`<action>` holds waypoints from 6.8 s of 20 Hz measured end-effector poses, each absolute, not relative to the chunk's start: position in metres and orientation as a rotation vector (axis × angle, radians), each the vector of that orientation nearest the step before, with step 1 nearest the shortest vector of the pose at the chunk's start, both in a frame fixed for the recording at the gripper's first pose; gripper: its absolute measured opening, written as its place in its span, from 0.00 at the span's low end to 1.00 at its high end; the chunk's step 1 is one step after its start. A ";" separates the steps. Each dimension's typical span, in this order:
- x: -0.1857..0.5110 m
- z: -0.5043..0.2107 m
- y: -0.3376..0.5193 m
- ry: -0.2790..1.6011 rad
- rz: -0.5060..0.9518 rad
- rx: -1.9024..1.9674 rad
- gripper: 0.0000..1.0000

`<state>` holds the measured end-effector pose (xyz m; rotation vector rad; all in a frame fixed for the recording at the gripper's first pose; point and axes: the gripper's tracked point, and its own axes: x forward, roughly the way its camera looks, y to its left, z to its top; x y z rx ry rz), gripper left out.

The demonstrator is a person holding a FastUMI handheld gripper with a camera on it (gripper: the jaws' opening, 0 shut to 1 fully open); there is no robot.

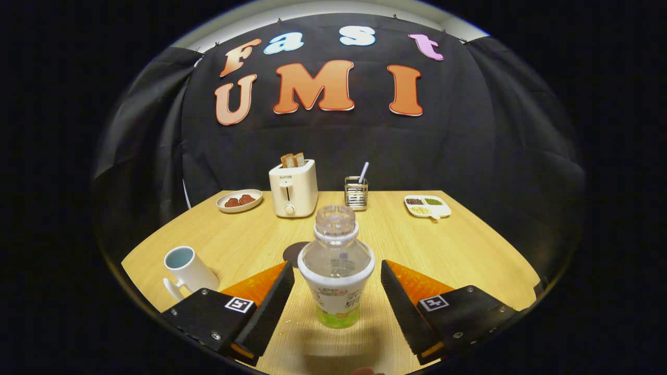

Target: Take the bottle from table, then pour the juice into the cup, finally place the bottle on the coaster

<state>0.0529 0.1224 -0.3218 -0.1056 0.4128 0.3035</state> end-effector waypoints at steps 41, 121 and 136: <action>0.041 -0.287 0.256 0.326 0.356 -0.852 0.56; 0.078 -0.285 0.294 -0.037 0.592 -2.106 0.55; 0.076 -0.280 0.303 -0.057 0.615 -2.179 0.55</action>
